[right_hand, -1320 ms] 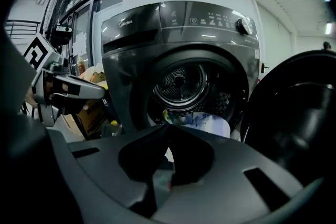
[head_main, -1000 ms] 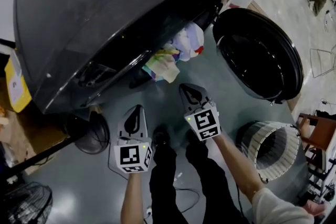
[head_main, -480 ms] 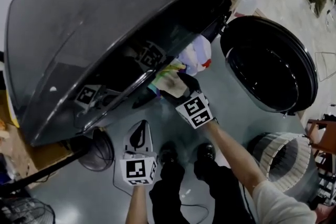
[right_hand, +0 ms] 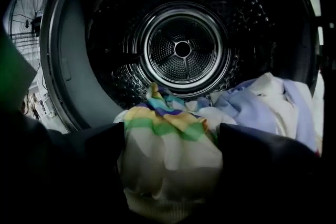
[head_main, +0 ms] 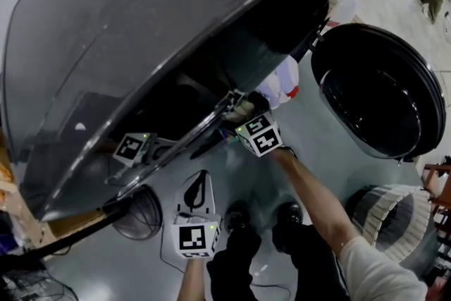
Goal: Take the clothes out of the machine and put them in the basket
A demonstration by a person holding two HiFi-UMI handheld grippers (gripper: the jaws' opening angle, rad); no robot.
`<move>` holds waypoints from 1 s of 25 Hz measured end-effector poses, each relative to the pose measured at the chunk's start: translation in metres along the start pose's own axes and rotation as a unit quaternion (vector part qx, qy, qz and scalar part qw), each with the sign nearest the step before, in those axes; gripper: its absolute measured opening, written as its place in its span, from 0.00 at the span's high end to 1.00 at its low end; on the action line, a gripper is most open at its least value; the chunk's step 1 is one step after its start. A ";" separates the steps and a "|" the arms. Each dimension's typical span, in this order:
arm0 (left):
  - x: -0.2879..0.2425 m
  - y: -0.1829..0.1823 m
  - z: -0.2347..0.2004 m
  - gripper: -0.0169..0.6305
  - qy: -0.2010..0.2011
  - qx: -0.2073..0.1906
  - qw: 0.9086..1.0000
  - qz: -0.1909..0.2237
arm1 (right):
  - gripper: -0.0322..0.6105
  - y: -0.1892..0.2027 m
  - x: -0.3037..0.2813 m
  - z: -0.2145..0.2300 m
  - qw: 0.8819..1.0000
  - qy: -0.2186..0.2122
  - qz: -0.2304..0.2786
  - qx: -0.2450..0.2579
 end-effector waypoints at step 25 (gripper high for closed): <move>0.025 -0.030 0.014 0.95 0.013 0.019 1.000 -0.018 | 0.77 -0.036 0.069 -0.063 0.998 0.010 0.020 0.051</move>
Point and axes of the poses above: the fingertips, and each gripper's own axes: x backward along the fingers, z to its right, y out of its underside, the point moved 4 cm from there along x, backward along the fingers, and after that the axes turned 1 degree about x, right-handed, at the moved point
